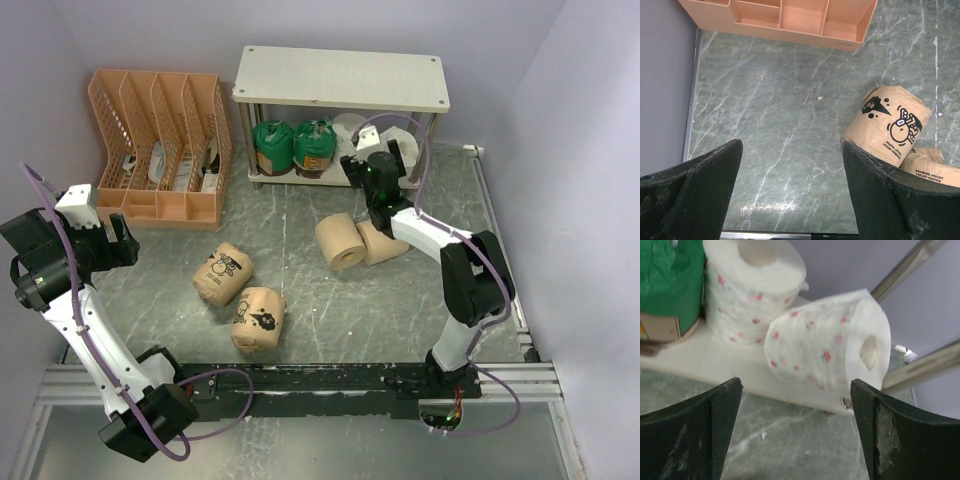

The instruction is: Place and organize the paper towels onto the shelf

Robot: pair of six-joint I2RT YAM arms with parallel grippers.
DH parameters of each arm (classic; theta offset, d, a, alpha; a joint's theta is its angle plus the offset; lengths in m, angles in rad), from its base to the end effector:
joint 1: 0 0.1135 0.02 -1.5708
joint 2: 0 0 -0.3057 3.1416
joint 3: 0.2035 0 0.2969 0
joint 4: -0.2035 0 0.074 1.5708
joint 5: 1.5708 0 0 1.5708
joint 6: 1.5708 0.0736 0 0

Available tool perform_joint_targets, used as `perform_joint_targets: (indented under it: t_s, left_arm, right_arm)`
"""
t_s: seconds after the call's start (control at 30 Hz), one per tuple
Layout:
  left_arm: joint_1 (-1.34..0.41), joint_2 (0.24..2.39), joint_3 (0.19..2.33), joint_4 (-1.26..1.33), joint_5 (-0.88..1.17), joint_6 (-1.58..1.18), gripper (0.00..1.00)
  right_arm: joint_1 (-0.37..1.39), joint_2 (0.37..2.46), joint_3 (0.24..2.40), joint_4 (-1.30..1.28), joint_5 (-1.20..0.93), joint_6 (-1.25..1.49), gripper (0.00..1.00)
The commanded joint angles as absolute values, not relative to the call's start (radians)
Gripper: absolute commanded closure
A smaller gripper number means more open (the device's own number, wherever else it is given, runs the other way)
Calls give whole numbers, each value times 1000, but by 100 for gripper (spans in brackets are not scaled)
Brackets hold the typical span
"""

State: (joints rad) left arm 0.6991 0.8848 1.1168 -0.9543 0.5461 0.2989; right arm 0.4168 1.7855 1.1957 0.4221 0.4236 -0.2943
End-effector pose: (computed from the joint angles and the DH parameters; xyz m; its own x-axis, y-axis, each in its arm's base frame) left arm 0.1763 0.0983 0.3848 -0.5577 -0.1401 -0.8181 -0.0915 0.9900 -0.1072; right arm 0.4688 0.1745 0.2768 -0.1465 -0.3541 -0.9237 -0.0428 0.9351 -0.3517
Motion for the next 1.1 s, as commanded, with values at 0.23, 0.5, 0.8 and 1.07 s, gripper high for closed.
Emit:
perform_joint_targets:
  t_s: [0.23, 0.5, 0.8, 1.07]
  left_arm:
    - [710, 874, 1111, -934, 557, 299, 7]
    - [710, 879, 1110, -933, 556, 299, 7]
    - [710, 885, 1109, -932, 551, 296, 7]
    - [710, 892, 1109, -930, 548, 295, 7]
  right_arm:
    - [352, 1763, 1153, 448, 383, -536, 14]
    - [246, 1868, 1300, 379, 305, -563, 17]
    - [215, 1933, 1416, 266, 161, -562, 47]
    - [218, 1941, 1508, 119, 82, -663, 51]
